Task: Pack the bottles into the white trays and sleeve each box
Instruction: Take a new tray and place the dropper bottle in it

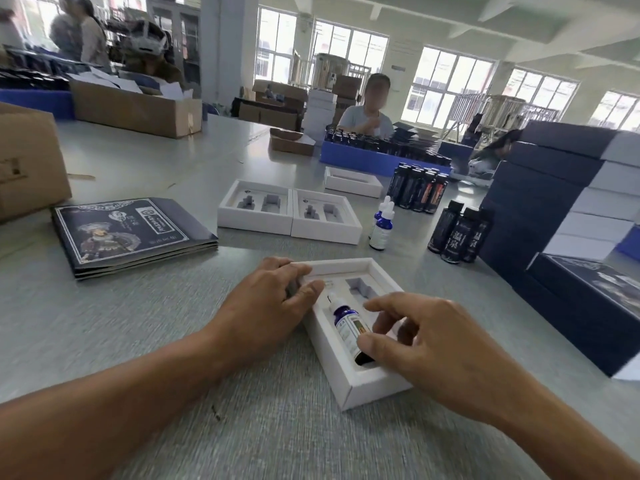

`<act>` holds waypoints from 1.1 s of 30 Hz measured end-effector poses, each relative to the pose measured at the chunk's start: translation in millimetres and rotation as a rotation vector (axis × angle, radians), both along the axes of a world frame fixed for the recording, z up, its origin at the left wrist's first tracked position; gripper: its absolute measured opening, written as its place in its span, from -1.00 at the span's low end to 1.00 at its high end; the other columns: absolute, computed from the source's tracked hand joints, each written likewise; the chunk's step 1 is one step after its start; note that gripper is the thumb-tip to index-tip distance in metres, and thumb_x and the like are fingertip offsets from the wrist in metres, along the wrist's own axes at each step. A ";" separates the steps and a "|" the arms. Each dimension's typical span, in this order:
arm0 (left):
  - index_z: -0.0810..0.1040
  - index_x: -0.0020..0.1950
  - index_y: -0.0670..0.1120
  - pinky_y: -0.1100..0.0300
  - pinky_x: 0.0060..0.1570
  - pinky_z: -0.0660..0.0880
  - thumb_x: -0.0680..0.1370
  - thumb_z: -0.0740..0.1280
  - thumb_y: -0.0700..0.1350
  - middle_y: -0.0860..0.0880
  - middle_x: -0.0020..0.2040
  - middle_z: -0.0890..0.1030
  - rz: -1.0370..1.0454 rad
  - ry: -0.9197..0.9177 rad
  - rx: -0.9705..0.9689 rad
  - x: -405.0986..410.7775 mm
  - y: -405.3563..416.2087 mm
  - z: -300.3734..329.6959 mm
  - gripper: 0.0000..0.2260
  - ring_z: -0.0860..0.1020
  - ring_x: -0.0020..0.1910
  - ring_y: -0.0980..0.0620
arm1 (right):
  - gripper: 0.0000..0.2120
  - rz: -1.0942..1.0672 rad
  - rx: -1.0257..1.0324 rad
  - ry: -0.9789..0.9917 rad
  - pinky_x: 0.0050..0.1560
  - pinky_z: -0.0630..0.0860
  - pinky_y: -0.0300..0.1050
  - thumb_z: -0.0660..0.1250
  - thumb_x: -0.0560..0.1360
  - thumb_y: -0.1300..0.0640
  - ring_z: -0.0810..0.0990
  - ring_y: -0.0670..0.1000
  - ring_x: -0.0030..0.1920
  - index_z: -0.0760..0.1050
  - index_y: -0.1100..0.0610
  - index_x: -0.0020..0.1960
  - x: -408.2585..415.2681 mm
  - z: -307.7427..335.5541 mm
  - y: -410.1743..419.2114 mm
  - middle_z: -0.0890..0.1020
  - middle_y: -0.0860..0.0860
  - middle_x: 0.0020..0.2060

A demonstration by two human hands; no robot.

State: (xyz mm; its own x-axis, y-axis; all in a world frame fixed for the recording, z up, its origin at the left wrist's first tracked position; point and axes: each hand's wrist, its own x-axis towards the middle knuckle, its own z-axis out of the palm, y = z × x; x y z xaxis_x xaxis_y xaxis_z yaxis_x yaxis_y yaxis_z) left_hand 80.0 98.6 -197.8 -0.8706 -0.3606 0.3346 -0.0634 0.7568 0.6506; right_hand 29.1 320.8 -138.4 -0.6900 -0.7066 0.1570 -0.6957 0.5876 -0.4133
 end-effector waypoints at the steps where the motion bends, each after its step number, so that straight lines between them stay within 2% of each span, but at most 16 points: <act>1: 0.44 0.45 0.06 0.22 0.18 0.30 0.60 0.20 0.22 0.08 0.39 0.41 0.000 -0.003 0.003 0.0 0.4 0.2 -0.53 0.36 0.17 0.19 | -0.48 0.005 0.000 -0.010 -0.15 0.39 -0.31 0.32 0.37 -0.36 0.53 -0.34 -0.09 0.50 -0.21 0.28 -0.7 0.6 0.4 0.59 -0.34 -0.08; 7: 0.45 0.44 0.05 0.19 0.21 0.34 0.60 0.20 0.21 0.07 0.38 0.42 -0.003 -0.012 -0.001 1.2 0.8 1.7 -0.54 0.37 0.18 0.17 | -0.58 0.037 -0.007 -0.020 -0.17 0.39 -0.31 0.34 0.38 -0.34 0.53 -0.33 -0.06 0.52 -0.29 0.22 -3.2 0.4 4.1 0.56 -0.38 -0.04; 10: 0.46 0.43 0.06 0.22 0.17 0.31 0.60 0.21 0.22 0.10 0.37 0.42 -0.007 -0.014 0.014 2.0 0.3 1.8 -0.54 0.38 0.17 0.19 | -0.61 0.054 0.005 -0.034 -0.16 0.38 -0.27 0.30 0.39 -0.34 0.52 -0.30 -0.06 0.58 -0.28 0.17 -2.7 0.3 5.3 0.51 -0.41 -0.02; 16: 0.47 0.43 0.07 0.20 0.21 0.30 0.60 0.21 0.21 0.10 0.39 0.42 0.001 -0.029 0.028 1.9 0.6 2.4 -0.55 0.39 0.23 0.16 | -0.53 0.131 0.180 0.089 -0.11 0.42 -0.28 0.11 0.49 -0.38 0.52 -0.27 -0.07 0.57 -0.23 0.23 0.9 5.0 0.9 0.52 -0.33 -0.01; 19: 0.44 0.44 0.10 0.15 0.29 0.32 0.61 0.20 0.20 0.07 0.44 0.40 0.010 -0.047 0.007 3.4 3.9 3.6 -0.57 0.39 0.35 0.08 | -0.51 0.137 0.244 0.111 -0.01 0.51 -0.18 0.04 0.52 -0.39 0.52 -0.23 -0.05 0.55 -0.24 0.25 5.1 9.5 0.6 0.48 -0.31 0.02; 21: 0.41 0.45 0.16 0.06 0.36 0.29 0.59 0.14 0.26 0.06 0.52 0.31 0.026 -0.071 -0.010 5.4 6.8 5.3 -0.54 0.33 0.44 0.04 | -0.50 0.138 0.275 0.129 0.02 0.53 -0.07 0.03 0.53 -0.40 0.52 -0.19 -0.05 0.56 -0.20 0.22 7.3 11.8 1.1 0.48 -0.28 0.03; 24: 0.36 0.45 0.25 -0.06 0.43 0.25 0.44 0.00 0.49 0.14 0.58 0.16 0.008 -0.084 -0.052 10.9 11.3 9.7 -0.34 0.21 0.51 0.04 | -0.42 0.160 0.288 0.123 -0.01 0.54 -0.03 0.01 0.51 -0.46 0.51 -0.17 -0.07 0.54 -0.10 0.20 9.9 10.8 1.1 0.49 -0.19 0.04; 26: 0.34 0.43 0.30 -0.08 0.46 0.22 0.39 -0.08 0.59 0.23 0.57 0.12 -0.032 -0.094 -0.114 12.6 12.5 10.4 -0.28 0.16 0.52 0.09 | -0.39 0.176 0.230 0.107 -0.05 0.55 -0.06 0.03 0.48 -0.48 0.53 -0.16 -0.09 0.56 -0.10 0.20 8.2 7.8 3.8 0.52 -0.19 0.02; 28: 0.36 0.39 0.35 -0.06 0.47 0.23 0.36 -0.07 0.60 0.30 0.54 0.13 -0.060 -0.112 -0.118 12.2 11.7 10.4 -0.30 0.17 0.51 0.14 | -0.49 0.123 0.000 -0.005 -0.16 0.54 -0.28 0.15 0.49 -0.42 0.58 -0.20 -0.13 0.62 -0.11 0.13 -4.3 7.8 11.8 0.59 -0.26 -0.08; 30: 0.43 0.33 0.37 -0.04 0.43 0.30 0.41 0.02 0.56 0.40 0.50 0.11 -0.073 -0.117 -0.069 11.0 9.4 8.8 -0.42 0.26 0.46 0.15 | -0.66 -0.022 -0.250 -0.067 -0.25 0.47 -0.45 0.28 0.50 -0.30 0.60 -0.29 -0.19 0.65 -0.09 0.01 -32.1 8.3 22.3 0.62 -0.35 -0.26; 31: 0.46 0.29 0.39 -0.04 0.40 0.34 0.41 0.06 0.52 0.45 0.47 0.10 -0.082 -0.115 -0.039 11.3 8.8 8.5 -0.47 0.30 0.43 0.15 | -0.76 -0.110 -0.338 -0.075 -0.29 0.44 -0.47 0.32 0.52 -0.23 0.61 -0.29 -0.24 0.65 -0.10 -0.05 -49.5 7.8 27.3 0.63 -0.34 -0.30; 33: 0.48 0.21 0.46 -0.03 0.38 0.37 0.38 0.06 0.55 0.55 0.43 0.08 -0.106 -0.101 -0.001 11.3 8.1 7.2 -0.51 0.35 0.37 0.19 | -0.87 -0.287 -0.455 -0.114 -0.37 0.44 -0.39 0.38 0.53 -0.07 0.63 -0.19 -0.31 0.64 -0.07 -0.13 -85.2 2.6 35.4 0.66 -0.20 -0.34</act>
State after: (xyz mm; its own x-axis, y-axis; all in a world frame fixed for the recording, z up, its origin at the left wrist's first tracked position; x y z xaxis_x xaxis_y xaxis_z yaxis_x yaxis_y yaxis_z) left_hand 91.3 106.7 -190.6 -0.9331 -0.2642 0.2439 -0.0479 0.7637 0.6438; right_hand -56.0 356.2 -135.8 -0.8754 -0.3662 0.3156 -0.4699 0.4915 -0.7332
